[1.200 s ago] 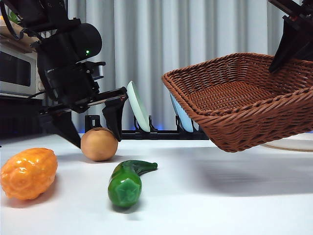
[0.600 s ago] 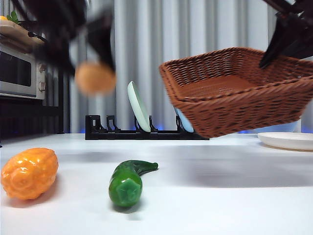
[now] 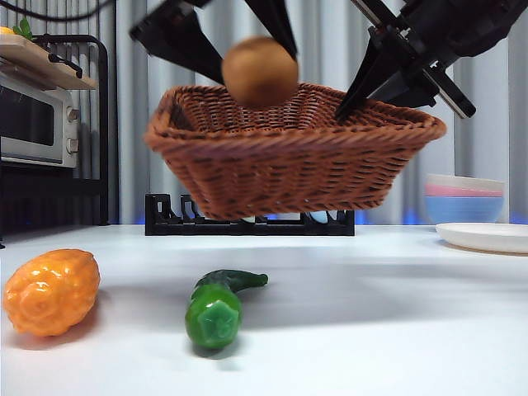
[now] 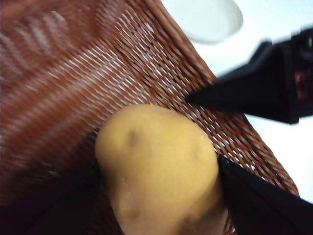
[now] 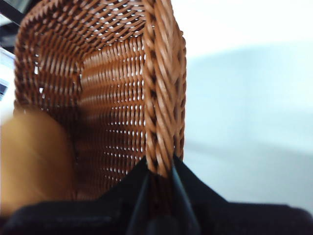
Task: Pick up the basket,pick up the corn from the table,pick up the potato from the table,pick up the cucumber from the table,put all items into the basket
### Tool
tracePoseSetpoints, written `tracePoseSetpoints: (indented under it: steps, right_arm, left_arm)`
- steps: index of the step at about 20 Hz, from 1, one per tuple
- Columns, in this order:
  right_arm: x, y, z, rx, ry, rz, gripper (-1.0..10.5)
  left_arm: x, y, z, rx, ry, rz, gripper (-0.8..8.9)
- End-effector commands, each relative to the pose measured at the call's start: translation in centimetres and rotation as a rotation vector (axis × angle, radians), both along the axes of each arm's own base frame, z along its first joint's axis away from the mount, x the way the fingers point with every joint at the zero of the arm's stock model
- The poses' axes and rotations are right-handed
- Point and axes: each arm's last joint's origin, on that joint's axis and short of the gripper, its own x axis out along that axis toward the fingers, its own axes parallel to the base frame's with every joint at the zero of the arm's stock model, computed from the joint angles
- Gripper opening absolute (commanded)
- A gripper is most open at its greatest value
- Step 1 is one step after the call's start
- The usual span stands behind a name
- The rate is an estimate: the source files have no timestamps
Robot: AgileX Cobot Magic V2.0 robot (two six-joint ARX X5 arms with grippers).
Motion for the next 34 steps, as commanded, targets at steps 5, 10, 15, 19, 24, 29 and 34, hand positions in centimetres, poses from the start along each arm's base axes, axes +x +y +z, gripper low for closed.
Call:
tracePoseSetpoints:
  steps: [5,10,15,19,24,29,34]
  right_arm:
    - [0.1,0.2,0.4,0.032,0.002,-0.011,-0.1]
    - [0.2,0.2,0.4,0.032,0.001,-0.012,-0.1]
    - [0.2,0.0,0.4,0.031,0.000,-0.017,-0.1]
    - [0.7,-1.0,0.4,0.027,-0.007,-0.052,-0.1]
    - [1.4,-2.7,1.0,0.029,-0.028,-0.109,-0.1]
    - [1.6,-3.2,1.2,0.024,-0.042,-0.121,-0.1]
    - [1.6,-3.2,1.2,0.018,-0.049,-0.117,-0.1]
  left_arm:
    - [-0.6,-1.1,-1.9,0.111,0.049,0.014,6.24]
    - [-1.4,-0.3,-1.0,0.105,0.049,0.014,6.24]
    - [-6.2,4.4,4.3,0.053,0.016,0.029,6.24]
    - [-11.6,9.8,5.9,0.096,0.117,0.132,6.24]
    - [-12.4,11.1,3.0,0.238,0.225,0.279,6.24]
    - [-11.0,9.6,-3.1,0.212,0.281,0.311,6.22]
    - [-8.1,8.1,-7.4,0.205,0.351,0.349,6.21]
